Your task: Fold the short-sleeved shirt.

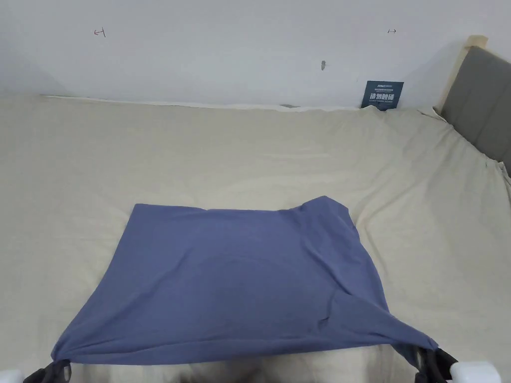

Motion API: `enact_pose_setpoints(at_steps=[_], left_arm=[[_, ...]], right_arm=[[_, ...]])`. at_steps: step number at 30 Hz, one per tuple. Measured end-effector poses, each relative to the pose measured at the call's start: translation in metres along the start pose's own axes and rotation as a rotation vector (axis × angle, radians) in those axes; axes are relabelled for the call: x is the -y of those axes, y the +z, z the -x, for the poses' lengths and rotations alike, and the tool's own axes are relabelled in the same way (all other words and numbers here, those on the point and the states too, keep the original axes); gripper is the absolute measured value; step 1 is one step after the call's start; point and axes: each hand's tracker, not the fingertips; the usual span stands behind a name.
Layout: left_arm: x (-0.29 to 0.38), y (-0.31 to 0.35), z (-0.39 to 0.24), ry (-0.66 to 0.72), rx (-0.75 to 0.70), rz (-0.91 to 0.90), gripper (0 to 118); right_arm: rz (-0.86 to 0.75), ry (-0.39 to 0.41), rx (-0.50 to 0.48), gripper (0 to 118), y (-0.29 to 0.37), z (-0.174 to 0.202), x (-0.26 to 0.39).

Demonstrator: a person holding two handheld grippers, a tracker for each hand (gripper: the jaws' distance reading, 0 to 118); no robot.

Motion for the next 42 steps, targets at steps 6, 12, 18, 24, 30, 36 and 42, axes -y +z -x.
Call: enact_pose_setpoints(at_steps=[6,12,18,24,30,36,42], left_arm=[[-0.011,0.034,-0.015,0.005,-0.001,0.019,2],[-0.023,-0.009,-0.014,0.057,0.009,0.112,2],[-0.063,-0.071,-0.032,0.076,0.018,0.113,2],[-0.103,-0.157,-0.035,0.100,0.043,0.232,2],[-0.120,-0.205,-0.053,0.039,0.024,0.260,6],[-0.117,-0.191,-0.049,0.181,-0.042,0.059,118],[-0.106,-0.160,-0.015,0.217,-0.059,0.009,118]], right_arm=[[-0.011,-0.019,0.015,3,0.025,0.001,0.004],[0.047,-0.013,-0.033,3,-0.042,-0.010,-0.009],[0.141,0.054,-0.066,3,-0.139,-0.013,-0.044],[0.328,0.110,-0.102,3,-0.246,-0.019,-0.062],[0.334,0.082,-0.111,10,-0.289,-0.022,-0.058],[0.217,-0.011,-0.009,118,-0.280,-0.026,-0.046],[0.022,0.005,0.036,118,-0.169,0.000,-0.047]])
